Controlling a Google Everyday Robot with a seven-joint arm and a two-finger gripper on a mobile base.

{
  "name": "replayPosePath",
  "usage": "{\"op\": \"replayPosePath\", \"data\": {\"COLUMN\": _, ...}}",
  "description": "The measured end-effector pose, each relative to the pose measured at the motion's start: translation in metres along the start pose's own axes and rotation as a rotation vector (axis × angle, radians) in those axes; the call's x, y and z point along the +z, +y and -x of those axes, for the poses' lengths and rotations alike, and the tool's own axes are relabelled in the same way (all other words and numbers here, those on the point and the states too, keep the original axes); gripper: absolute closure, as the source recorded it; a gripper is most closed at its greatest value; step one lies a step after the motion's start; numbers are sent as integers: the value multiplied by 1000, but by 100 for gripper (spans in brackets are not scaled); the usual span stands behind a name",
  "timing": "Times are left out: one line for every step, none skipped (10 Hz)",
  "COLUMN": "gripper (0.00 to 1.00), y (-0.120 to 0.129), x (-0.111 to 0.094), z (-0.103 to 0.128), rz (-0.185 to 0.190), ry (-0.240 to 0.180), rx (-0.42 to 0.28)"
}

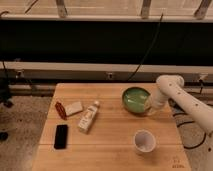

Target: Pick up the ceramic bowl

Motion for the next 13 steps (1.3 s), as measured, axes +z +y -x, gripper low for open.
{"op": "replayPosePath", "data": {"gripper": 100, "y": 1, "x": -4, "z": 0, "rz": -8, "ry": -3, "rx": 4}}
{"op": "replayPosePath", "data": {"gripper": 100, "y": 4, "x": -8, "z": -2, "rz": -10, "ry": -1, "rx": 5}}
{"op": "replayPosePath", "data": {"gripper": 100, "y": 2, "x": -8, "z": 0, "rz": -5, "ry": 5, "rx": -9}}
{"op": "replayPosePath", "data": {"gripper": 100, "y": -3, "x": -8, "z": 3, "rz": -5, "ry": 10, "rx": -23}}
{"op": "replayPosePath", "data": {"gripper": 100, "y": -7, "x": -9, "z": 4, "rz": -12, "ry": 14, "rx": -29}}
{"op": "replayPosePath", "data": {"gripper": 100, "y": -7, "x": -11, "z": 4, "rz": -12, "ry": 19, "rx": -31}}
{"op": "replayPosePath", "data": {"gripper": 100, "y": -7, "x": -14, "z": 4, "rz": -13, "ry": 17, "rx": -32}}
{"op": "replayPosePath", "data": {"gripper": 100, "y": -7, "x": -16, "z": 4, "rz": -15, "ry": 16, "rx": -31}}
{"op": "replayPosePath", "data": {"gripper": 100, "y": -6, "x": -19, "z": 2, "rz": -16, "ry": 20, "rx": -34}}
{"op": "replayPosePath", "data": {"gripper": 100, "y": -7, "x": -21, "z": 2, "rz": -17, "ry": 22, "rx": -40}}
{"op": "replayPosePath", "data": {"gripper": 100, "y": -10, "x": -22, "z": 4, "rz": -17, "ry": 24, "rx": -44}}
{"op": "replayPosePath", "data": {"gripper": 100, "y": -12, "x": -23, "z": 5, "rz": -15, "ry": 25, "rx": -49}}
{"op": "replayPosePath", "data": {"gripper": 100, "y": -15, "x": -26, "z": 5, "rz": -19, "ry": 27, "rx": -51}}
